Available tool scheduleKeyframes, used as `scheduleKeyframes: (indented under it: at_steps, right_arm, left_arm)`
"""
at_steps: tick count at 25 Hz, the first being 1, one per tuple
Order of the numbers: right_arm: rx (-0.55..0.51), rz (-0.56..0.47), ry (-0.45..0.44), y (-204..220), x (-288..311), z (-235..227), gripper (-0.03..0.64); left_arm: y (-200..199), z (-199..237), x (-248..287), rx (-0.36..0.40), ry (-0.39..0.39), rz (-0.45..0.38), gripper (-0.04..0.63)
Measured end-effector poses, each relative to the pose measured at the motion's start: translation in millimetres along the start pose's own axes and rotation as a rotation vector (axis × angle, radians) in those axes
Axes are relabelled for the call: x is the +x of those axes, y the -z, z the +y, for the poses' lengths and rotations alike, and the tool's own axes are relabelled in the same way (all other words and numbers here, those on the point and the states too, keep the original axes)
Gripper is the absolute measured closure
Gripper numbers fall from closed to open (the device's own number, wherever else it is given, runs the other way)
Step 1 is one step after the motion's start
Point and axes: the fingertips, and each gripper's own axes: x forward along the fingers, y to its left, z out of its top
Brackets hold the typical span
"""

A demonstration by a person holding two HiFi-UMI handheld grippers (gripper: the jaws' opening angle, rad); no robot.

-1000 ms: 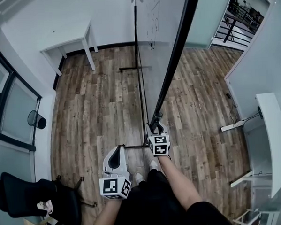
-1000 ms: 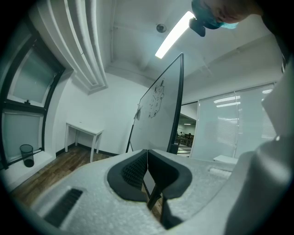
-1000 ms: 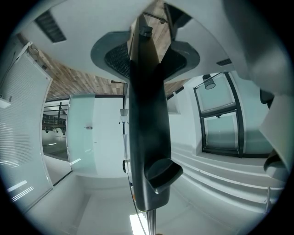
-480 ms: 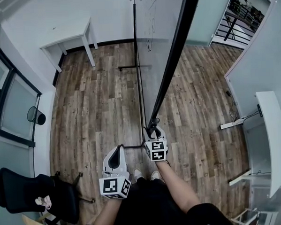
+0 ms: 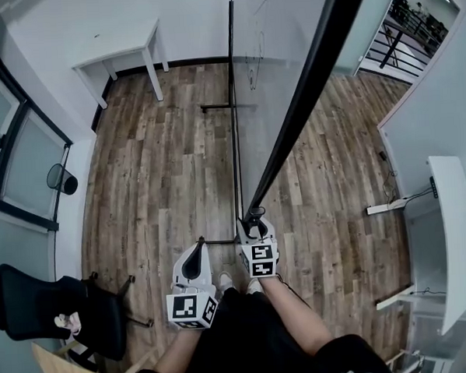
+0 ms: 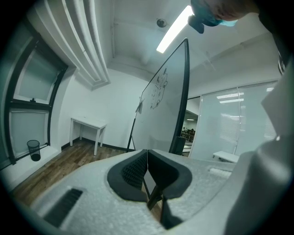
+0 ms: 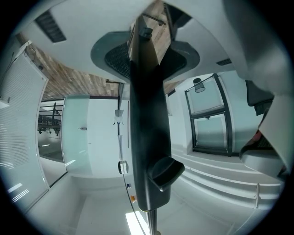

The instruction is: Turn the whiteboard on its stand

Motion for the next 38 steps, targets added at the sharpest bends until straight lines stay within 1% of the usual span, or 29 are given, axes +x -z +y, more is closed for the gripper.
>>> scheduleKeyframes:
  at_steps: [7, 16, 19, 22, 29, 35, 38]
  right_arm:
    - [-0.017, 0.008, -0.032, 12, -21, 14, 0.426]
    - [-0.017, 0.020, -0.057, 20, -38, 25, 0.425]
    - [0.005, 0.026, -0.069, 21, -42, 25, 0.425]
    - [0.038, 0.043, -0.071, 26, -50, 25, 0.425]
    - [0.024, 0.101, -0.094, 45, -76, 21, 0.426]
    - [0.068, 0.076, -0.108, 33, -101, 11, 0.426]
    - [0.098, 0.033, -0.094, 14, -113, 2, 0.450]
  left_arm:
    - [11, -7, -5, -0.003, 0.010, 0.020, 0.577]
    - [7, -12, -10, -0.008, 0.004, 0.008, 0.577]
    - [5, -13, -11, -0.010, -0.004, 0.003, 0.577]
    - [3, -14, -12, -0.006, -0.005, 0.000, 0.578]
    - [-3, -12, -9, -0.002, -0.009, -0.015, 0.577]
    - [-6, -18, -9, 0.002, -0.001, -0.020, 0.577]
    - [-8, -19, -10, 0.005, 0.004, -0.024, 0.577]
